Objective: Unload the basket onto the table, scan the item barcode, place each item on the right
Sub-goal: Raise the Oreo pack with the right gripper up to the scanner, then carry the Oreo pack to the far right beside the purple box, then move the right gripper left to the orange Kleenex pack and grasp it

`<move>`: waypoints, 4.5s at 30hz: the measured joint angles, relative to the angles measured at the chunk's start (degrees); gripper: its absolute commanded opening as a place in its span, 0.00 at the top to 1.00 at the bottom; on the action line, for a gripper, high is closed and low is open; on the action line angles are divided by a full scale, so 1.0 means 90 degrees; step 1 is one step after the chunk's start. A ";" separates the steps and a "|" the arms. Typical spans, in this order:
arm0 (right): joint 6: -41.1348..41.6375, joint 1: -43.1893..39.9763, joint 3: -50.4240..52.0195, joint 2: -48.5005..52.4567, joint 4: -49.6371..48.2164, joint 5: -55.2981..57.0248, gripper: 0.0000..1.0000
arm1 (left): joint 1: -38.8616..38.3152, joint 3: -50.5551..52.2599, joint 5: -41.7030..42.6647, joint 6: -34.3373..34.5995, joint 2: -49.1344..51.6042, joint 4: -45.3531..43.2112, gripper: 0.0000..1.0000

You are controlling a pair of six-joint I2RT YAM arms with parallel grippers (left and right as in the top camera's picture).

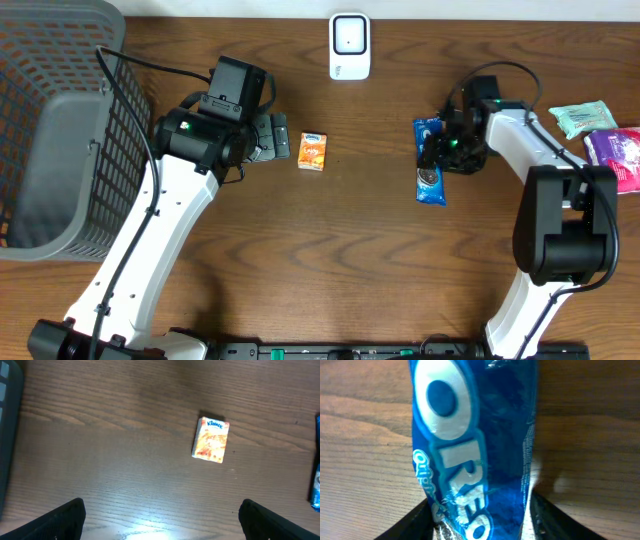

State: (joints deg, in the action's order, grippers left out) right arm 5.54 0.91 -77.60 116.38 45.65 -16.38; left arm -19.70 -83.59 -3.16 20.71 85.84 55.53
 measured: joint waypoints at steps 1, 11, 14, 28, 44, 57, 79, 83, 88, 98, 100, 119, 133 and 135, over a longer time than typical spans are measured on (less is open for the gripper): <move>-0.0012 -0.0063 0.0017 0.0000 -0.0010 -0.0100 0.49 | 0.0000 0.0000 0.0000 0.0000 -0.0002 0.0000 0.02; -0.0017 -0.0333 0.0197 -0.0039 -0.0318 -0.0651 0.45 | 0.0000 0.0000 0.0000 0.0000 0.0000 0.0000 0.02; -0.0005 -0.0340 0.0495 -0.0155 -0.0782 -0.0848 0.66 | 0.0000 0.0000 0.0000 0.0000 0.0000 0.0000 0.02; 0.0899 -0.0396 0.1144 -0.0029 -0.1987 -0.2669 0.99 | 0.0000 0.0000 0.0000 0.0000 0.0000 0.0000 0.02; 0.3995 0.0440 -0.0593 0.0126 -0.4804 -0.4133 0.99 | 0.0000 0.0000 0.0000 0.0000 -0.0002 0.0000 0.02; 0.4345 0.1656 -0.1018 0.0151 -0.6535 0.0053 0.98 | 0.0000 0.0000 0.0000 0.0000 0.0000 0.0000 0.02; 0.4029 0.1644 -0.4257 0.2475 -0.5047 0.0097 0.99 | 0.0000 0.0000 0.0000 0.0000 0.0002 0.0000 0.02; 0.3718 0.1382 -0.4330 0.2079 -0.4211 0.0027 0.99 | 0.0000 0.0000 0.0000 0.0000 0.0002 0.0000 0.02; 0.3174 0.0607 -0.4398 0.1222 -0.2254 0.0180 0.99 | 0.0000 0.0000 0.0000 0.0002 0.0002 0.0000 0.02; 0.1841 -0.1785 -0.4524 0.0777 0.1088 0.1324 0.99 | 0.0000 0.0000 0.0000 0.0000 0.0002 0.0000 0.02; 0.1576 -0.2052 -0.4524 0.0777 0.1277 0.1630 0.99 | 0.0000 0.0000 0.0000 0.0000 0.0002 -0.0002 0.02; 0.0884 -0.2803 -0.4524 0.0828 0.2084 0.2103 0.01 | 0.0000 0.0000 0.0000 0.0000 0.0002 0.0000 0.02; 0.0605 -0.1090 -0.4231 0.0828 0.2669 -0.0908 0.01 | 0.0000 0.0000 0.0000 0.0002 0.0002 0.0000 0.02; 0.0602 -0.0505 -0.3990 0.0838 0.2565 -0.1020 0.09 | 0.0000 0.0000 0.0000 0.0000 0.0002 -0.0002 0.02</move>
State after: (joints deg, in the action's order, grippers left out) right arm 10.96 -3.64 -113.51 123.92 68.73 -25.56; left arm -19.70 -83.59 -3.16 20.71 85.86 55.51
